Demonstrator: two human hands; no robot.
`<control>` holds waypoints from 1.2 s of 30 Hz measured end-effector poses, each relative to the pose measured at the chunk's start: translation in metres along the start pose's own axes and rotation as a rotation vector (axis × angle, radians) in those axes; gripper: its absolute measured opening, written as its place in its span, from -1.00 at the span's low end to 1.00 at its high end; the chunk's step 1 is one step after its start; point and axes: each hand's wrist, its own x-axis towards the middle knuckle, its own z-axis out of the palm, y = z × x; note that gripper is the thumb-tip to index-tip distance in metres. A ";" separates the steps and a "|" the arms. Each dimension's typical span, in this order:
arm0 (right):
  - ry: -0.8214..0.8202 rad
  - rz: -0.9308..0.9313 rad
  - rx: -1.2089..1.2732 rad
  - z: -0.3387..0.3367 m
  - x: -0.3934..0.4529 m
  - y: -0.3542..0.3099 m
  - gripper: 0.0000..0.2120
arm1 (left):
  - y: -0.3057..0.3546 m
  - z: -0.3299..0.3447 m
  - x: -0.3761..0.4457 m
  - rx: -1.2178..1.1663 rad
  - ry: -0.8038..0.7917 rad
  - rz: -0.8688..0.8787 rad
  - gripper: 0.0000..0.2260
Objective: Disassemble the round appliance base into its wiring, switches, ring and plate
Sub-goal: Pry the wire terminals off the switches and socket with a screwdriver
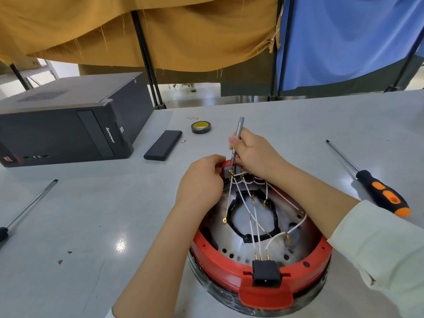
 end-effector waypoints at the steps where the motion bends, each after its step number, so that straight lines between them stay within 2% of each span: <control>1: 0.003 -0.006 -0.006 0.000 0.000 0.000 -0.79 | 0.000 0.000 0.000 0.000 0.001 -0.001 -0.64; 7: -0.025 0.024 -0.037 0.001 0.002 0.000 -0.84 | -0.002 0.001 0.001 0.000 0.002 -0.004 -0.64; 17: -0.161 0.155 -0.338 0.001 0.020 -0.018 -0.71 | -0.001 0.001 0.000 0.005 -0.008 0.002 -0.64; 19: -0.138 0.129 -0.313 0.002 0.016 -0.015 -0.73 | 0.000 0.001 0.000 0.013 -0.011 0.000 -0.64; 24: 0.000 0.069 0.041 -0.001 0.005 -0.002 -0.76 | 0.001 -0.001 0.000 0.012 -0.004 -0.004 -0.64; 31: -0.062 0.065 -0.049 0.000 0.005 -0.005 -0.81 | 0.001 0.000 -0.002 0.016 -0.007 0.001 -0.64; 36: -0.114 0.132 -0.203 0.000 0.015 -0.013 -0.74 | 0.001 0.000 -0.001 0.010 -0.010 0.004 -0.63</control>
